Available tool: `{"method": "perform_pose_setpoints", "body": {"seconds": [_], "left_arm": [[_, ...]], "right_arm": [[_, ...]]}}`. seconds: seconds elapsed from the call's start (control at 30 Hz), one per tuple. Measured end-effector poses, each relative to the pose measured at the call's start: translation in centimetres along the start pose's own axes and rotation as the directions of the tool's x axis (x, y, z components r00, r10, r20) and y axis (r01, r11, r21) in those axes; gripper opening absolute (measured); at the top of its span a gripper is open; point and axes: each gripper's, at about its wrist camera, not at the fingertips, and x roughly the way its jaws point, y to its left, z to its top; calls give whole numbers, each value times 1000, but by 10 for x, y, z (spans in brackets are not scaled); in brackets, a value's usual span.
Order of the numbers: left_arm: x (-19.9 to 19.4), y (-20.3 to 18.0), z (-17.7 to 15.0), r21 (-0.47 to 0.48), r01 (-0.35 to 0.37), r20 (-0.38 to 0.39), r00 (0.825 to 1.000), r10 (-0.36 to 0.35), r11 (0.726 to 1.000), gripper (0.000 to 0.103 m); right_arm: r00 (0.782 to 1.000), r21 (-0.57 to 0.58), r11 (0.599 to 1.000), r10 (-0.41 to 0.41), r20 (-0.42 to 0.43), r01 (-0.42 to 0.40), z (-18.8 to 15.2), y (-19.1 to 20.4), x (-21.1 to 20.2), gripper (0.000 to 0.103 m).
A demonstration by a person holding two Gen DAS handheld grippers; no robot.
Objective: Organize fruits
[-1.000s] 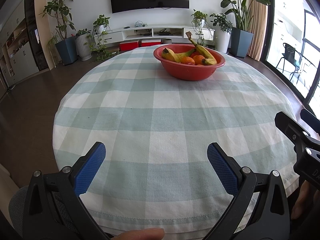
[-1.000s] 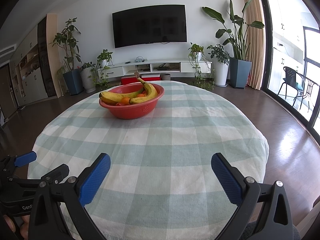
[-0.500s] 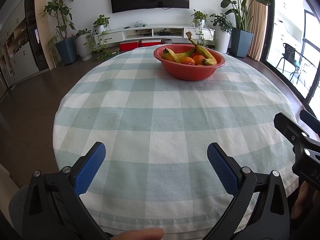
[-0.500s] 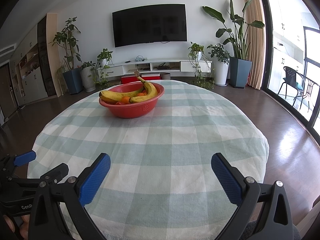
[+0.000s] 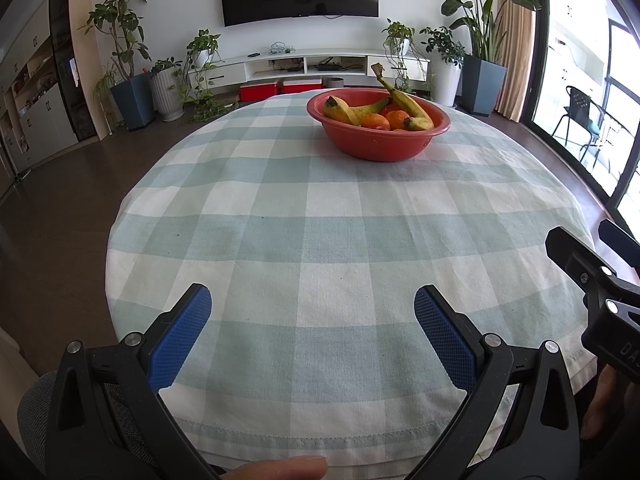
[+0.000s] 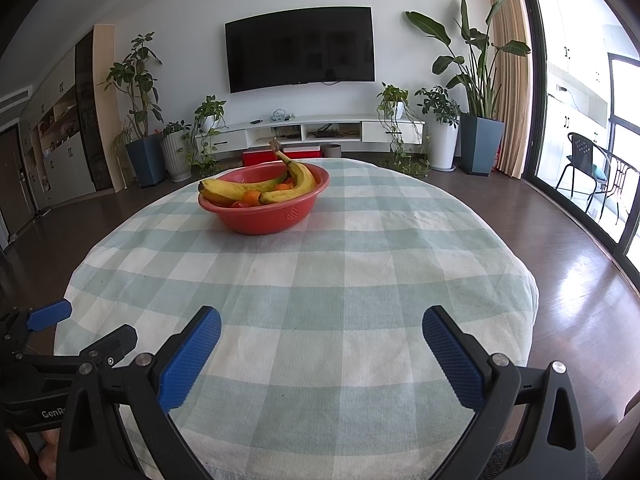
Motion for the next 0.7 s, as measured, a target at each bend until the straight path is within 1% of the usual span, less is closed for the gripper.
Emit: {"method": "perform_pose_setpoints", "body": {"seconds": [0.57,0.7], "left_arm": [[3,-6,-5,9,9,-10,1000,-9,1000,103],[2,-7,-5,13,1,-1,1000,-1,1000,103]], "right_arm": [[1000,-3,1000,3,-10,-3,-3,1,-5,103],[1000,-2,1000,4,-13,-4,-4,1,-7,103]]}}
